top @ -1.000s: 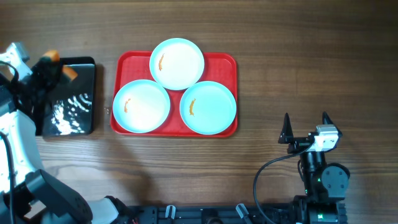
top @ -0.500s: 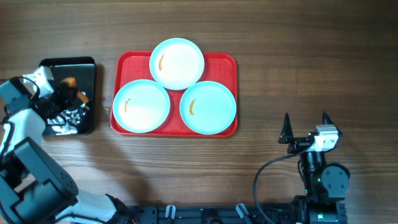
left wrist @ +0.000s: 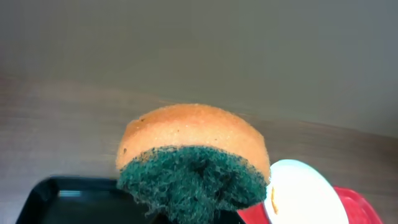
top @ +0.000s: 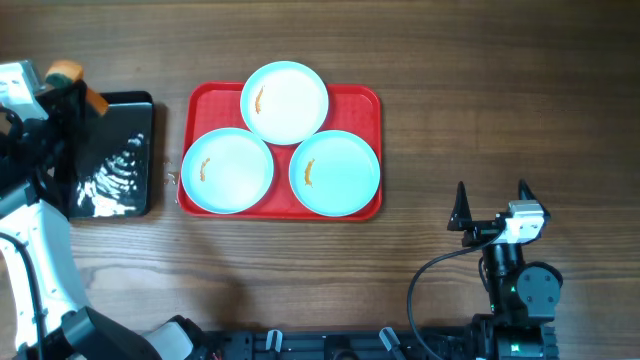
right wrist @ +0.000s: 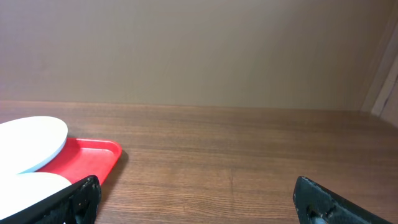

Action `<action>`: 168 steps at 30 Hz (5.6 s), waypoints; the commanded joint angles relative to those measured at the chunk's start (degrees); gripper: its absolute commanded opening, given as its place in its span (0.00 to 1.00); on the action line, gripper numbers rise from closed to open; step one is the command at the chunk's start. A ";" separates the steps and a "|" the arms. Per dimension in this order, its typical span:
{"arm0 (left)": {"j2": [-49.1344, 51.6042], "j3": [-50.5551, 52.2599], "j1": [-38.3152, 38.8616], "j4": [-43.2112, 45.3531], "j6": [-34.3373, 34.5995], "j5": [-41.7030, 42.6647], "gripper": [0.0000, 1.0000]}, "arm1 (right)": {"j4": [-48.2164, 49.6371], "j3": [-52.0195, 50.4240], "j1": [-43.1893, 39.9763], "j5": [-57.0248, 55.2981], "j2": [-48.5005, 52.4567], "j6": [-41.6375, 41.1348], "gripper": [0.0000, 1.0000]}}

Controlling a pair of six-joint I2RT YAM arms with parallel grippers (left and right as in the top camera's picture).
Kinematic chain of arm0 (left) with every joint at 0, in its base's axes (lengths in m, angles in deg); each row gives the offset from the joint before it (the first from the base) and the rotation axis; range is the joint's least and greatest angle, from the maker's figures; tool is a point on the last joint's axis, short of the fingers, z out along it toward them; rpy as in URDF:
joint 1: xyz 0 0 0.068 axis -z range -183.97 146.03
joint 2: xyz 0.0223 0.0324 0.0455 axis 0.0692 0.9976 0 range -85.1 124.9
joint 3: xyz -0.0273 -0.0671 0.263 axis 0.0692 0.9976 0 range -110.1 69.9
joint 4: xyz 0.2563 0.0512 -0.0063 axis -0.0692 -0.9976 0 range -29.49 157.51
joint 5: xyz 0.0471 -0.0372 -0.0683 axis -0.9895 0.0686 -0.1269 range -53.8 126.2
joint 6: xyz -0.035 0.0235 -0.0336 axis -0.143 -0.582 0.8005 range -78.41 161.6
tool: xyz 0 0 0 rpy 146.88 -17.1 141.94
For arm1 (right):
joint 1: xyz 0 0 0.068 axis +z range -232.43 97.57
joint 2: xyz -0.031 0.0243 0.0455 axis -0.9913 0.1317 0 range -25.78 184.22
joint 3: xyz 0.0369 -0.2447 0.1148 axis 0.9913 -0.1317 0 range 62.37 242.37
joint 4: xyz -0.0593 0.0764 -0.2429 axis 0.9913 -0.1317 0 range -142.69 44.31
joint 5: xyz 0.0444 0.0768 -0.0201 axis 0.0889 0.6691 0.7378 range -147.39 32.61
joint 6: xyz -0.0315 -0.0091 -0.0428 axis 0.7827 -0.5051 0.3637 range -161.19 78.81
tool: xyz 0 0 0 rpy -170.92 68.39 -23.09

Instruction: Clean dirty plates on tray and stack at the side

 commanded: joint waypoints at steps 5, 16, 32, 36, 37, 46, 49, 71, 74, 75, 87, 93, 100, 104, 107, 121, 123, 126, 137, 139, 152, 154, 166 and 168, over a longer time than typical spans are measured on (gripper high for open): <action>10.27 -0.28 -0.24 -13.31 -16.37 -13.75 0.04 | 0.13 -0.07 -0.39 -0.63 -0.46 0.98 1.00; 12.83 -2.29 -0.28 -15.54 -17.27 -12.44 0.04 | 0.13 -0.07 -0.39 -0.63 -0.46 0.98 1.00; -2.01 -4.31 -0.20 -8.83 -15.63 -8.85 0.04 | 0.13 -0.04 -0.39 -0.63 -0.46 0.98 1.00; 4.98 -3.54 -0.20 -13.92 -15.65 -15.87 0.04 | 0.13 -0.07 -0.39 -0.63 -0.46 0.98 1.00; 6.84 -3.23 -0.20 -14.84 -15.65 -17.00 0.04 | 0.13 -0.07 -0.39 -0.63 -0.46 0.98 1.00; 15.10 -3.19 -0.42 -21.22 -15.63 -19.61 0.04 | 0.11 -0.07 -0.39 -0.63 -0.46 0.98 1.00; 9.62 -4.26 -0.42 -21.29 -15.61 -19.58 0.04 | 0.13 -0.07 -0.39 -0.63 -0.46 0.98 1.00; 13.16 -0.98 -0.42 -21.44 -15.61 -19.65 0.04 | 0.13 -0.04 -0.39 -0.63 -0.46 0.98 1.00; 13.42 -1.20 -0.39 -22.69 -15.58 -17.14 0.04 | 0.11 -0.07 -0.39 -0.63 -0.46 0.98 1.00; 12.46 -1.73 -0.42 -23.71 -15.58 -15.89 0.04 | 0.13 -0.07 -0.39 -0.63 -0.46 0.98 0.99; -12.20 -7.72 1.77 -27.65 -6.67 -12.74 0.04 | 0.13 -0.07 -0.39 -0.63 -0.46 0.98 1.00; -12.90 -7.69 9.90 -28.11 0.61 -5.60 0.04 | 0.13 -0.07 -0.39 -0.63 -0.46 0.96 1.00; -12.90 -7.63 20.76 -38.97 1.42 -4.07 0.04 | 0.13 -0.07 -0.39 -0.63 -0.46 0.98 1.00; -12.68 -6.16 27.45 -44.22 1.42 -4.15 0.04 | 0.13 -0.07 -0.39 -0.63 -0.46 0.98 1.00; -11.76 -4.87 31.12 -47.21 1.42 -6.36 0.04 | 0.13 -0.07 -0.39 -0.63 -0.46 0.98 1.00; 4.50 5.44 37.29 -32.00 15.58 -19.47 0.04 | 0.13 -0.07 -0.39 -0.63 -0.46 0.98 1.00; 7.28 5.44 37.70 -29.62 15.96 -19.96 0.04 | 0.13 -0.07 -0.39 -0.63 -0.46 0.98 1.00; 11.32 5.44 37.79 -26.47 15.96 -22.12 0.04 | 0.13 -0.07 -0.39 -0.63 -0.46 0.98 1.00; 13.68 5.44 37.79 -25.20 15.96 -35.41 0.47 | 0.13 -0.07 -0.39 -0.63 -0.46 0.96 1.00; 13.68 5.44 37.79 -25.51 15.96 -34.77 0.66 | 0.13 -0.07 -0.39 -0.63 -0.46 0.98 1.00; 13.68 5.44 37.79 -26.16 15.96 -32.70 1.00 | 0.13 -0.07 -0.39 -0.63 -0.46 0.98 1.00; 13.68 5.44 37.79 -26.16 15.96 -32.70 1.00 | 0.13 -0.07 -0.39 -0.63 -0.46 0.98 1.00; 13.68 5.44 37.79 -26.16 15.93 -32.70 1.00 | 0.13 -0.07 -0.39 -0.63 -0.46 0.98 1.00; 13.68 5.44 37.79 -26.16 15.93 -32.70 1.00 | 0.13 -0.07 -0.39 -0.63 -0.46 0.98 1.00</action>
